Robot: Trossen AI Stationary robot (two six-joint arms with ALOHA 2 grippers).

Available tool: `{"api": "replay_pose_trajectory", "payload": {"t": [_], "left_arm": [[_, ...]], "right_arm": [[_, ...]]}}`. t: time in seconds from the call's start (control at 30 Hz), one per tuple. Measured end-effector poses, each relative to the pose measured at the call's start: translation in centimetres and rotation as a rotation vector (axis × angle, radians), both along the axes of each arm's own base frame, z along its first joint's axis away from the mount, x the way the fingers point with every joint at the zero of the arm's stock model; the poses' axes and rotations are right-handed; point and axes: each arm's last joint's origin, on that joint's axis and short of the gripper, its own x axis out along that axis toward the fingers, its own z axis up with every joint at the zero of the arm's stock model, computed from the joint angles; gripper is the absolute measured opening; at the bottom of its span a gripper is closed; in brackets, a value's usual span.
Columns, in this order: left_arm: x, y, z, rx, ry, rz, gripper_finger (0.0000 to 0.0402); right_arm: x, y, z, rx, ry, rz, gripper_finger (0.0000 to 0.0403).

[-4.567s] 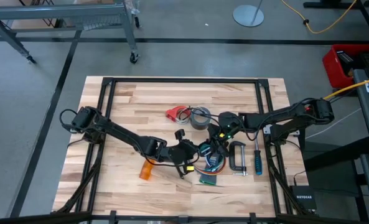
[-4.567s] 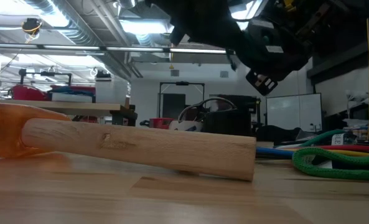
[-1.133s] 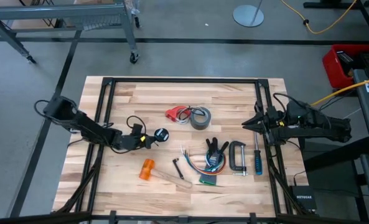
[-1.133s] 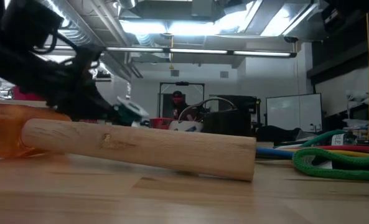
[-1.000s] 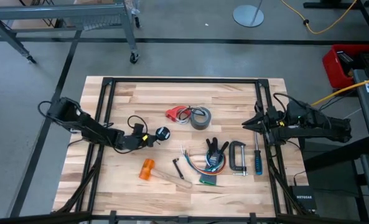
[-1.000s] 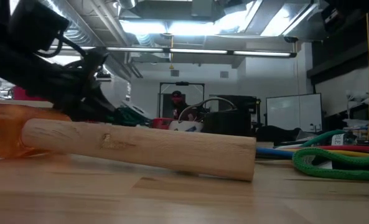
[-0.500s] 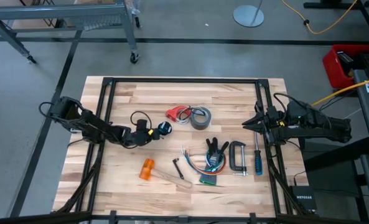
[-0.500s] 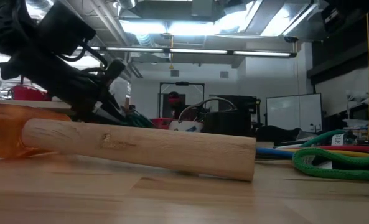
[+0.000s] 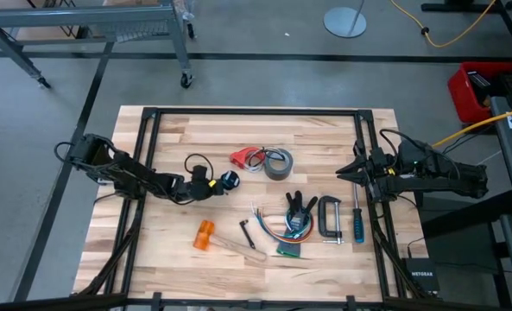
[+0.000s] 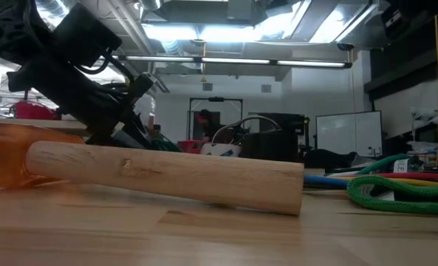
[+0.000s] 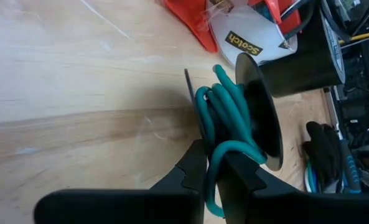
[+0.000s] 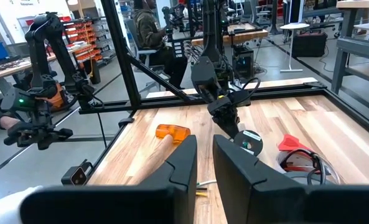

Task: Coil cords
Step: Coil the blue wire onto the spool

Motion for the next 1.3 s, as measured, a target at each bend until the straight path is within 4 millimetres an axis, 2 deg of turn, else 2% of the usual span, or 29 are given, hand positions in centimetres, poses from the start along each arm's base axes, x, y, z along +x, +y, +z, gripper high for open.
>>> {"api": "replay_pose_trajectory", "payload": {"t": [0.33, 0.7, 1.07, 1.3], "left_arm": [[-0.01, 0.01, -0.01, -0.002, 0.000, 0.003, 0.0062], [-0.05, -0.12, -0.12, -0.031, 0.041, -0.052, 0.0061], [-0.19, -0.24, -0.26, 0.002, 0.097, -0.131, 0.0104], [-0.93, -0.27, 0.30, 0.026, 0.157, -0.227, 0.0109]], "right_arm": [[0.00, 0.00, 0.00, 0.001, 0.000, 0.000, 0.0056], [-0.01, 0.00, -0.07, 0.001, 0.007, 0.000, 0.0056], [-0.01, 0.00, -0.06, 0.003, 0.007, 0.000, 0.0056], [-0.01, 0.01, -0.06, 0.008, 0.009, 0.001, 0.0056]]}}
